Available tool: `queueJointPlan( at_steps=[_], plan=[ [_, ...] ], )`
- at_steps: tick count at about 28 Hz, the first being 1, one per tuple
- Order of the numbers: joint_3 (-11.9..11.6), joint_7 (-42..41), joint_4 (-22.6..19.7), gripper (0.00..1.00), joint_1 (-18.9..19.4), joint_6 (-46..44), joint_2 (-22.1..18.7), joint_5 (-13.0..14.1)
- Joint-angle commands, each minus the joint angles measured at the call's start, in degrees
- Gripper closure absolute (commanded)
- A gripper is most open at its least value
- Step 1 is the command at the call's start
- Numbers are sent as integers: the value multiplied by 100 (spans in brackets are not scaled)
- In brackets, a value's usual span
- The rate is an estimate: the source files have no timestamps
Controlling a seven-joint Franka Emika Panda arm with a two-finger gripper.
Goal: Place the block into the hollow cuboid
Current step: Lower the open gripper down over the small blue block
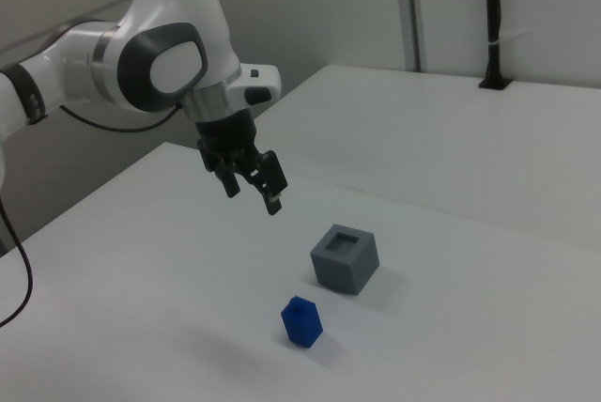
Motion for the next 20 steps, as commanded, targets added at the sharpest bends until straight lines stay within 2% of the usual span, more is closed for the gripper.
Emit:
queueJointPlan(
  at_steps=[1, 4, 13, 20],
  plan=[
    [-2, -799, -83, 0, -61, -153, 2, 141],
    [-2, -1350, -232, 0, -61, -128, 30, 203],
    [-2, -1360, -1427, 0, -61, 1225, 82, 160],
    [-11, -1360, -1841, 0, -114, 1806, 407, 72]
  ],
)
